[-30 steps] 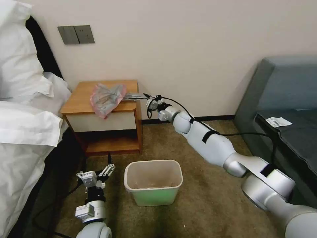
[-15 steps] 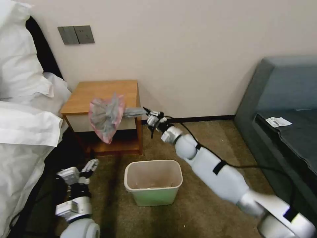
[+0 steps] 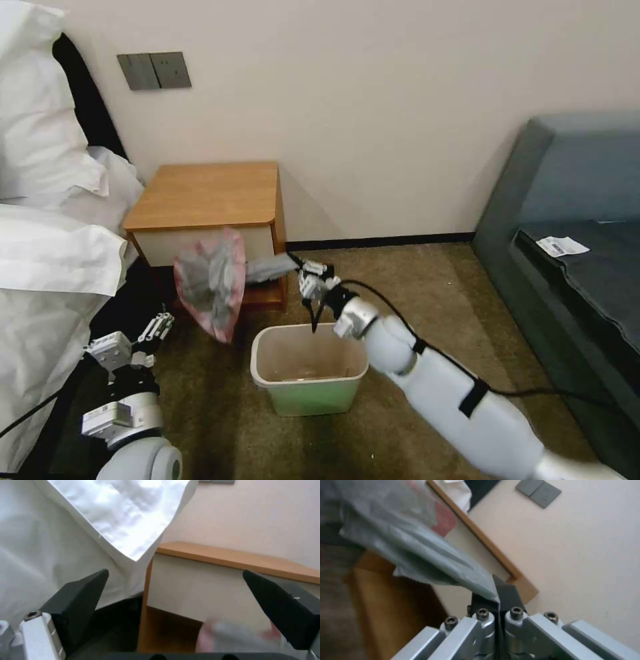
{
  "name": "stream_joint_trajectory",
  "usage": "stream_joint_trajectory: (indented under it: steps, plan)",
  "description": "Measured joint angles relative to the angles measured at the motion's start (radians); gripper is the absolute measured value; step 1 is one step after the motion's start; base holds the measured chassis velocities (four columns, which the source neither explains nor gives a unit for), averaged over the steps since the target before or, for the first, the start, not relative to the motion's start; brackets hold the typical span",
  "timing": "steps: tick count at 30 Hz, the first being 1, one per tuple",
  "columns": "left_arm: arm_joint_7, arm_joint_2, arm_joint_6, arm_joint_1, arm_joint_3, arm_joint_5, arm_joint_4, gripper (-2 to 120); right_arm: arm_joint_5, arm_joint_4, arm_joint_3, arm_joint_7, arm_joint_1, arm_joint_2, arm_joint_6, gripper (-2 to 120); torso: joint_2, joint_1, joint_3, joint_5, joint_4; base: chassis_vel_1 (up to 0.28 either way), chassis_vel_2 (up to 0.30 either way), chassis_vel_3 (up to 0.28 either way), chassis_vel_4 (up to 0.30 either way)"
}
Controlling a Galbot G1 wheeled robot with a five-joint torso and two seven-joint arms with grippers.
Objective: Pick up the garbage bag from the table and place it over the trash can.
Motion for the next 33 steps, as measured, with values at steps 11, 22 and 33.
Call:
stream_joint_trajectory:
  steps: [11, 22, 33]
  plan:
    - [0.003, -0.006, -0.002, 0.005, 0.011, 0.013, -0.002, 100, -0.039, 0.081, 0.032, 0.01, -0.176, -0.065, -0.003, 0, 0.0, 0.0, 0.0, 0.0002, 0.0, 0.0, 0.0, 0.0, 0.0]
    - [0.007, -0.005, -0.003, 0.003, 0.028, 0.036, -0.005, 100, -0.019, 0.12, 0.054, -0.017, -0.235, -0.142, 0.003, 3, 0.0, 0.0, 0.0, 0.0, 0.0001, 0.0, 0.0, 0.0, 0.0]
    - [0.01, -0.002, 0.0, -0.003, 0.039, 0.057, -0.007, 100, 0.11, 0.164, 0.052, -0.117, -0.228, -0.223, -0.023, 42, 0.0, 0.0, 0.0, 0.0, 0.0, 0.0, 0.0, 0.0, 0.0]
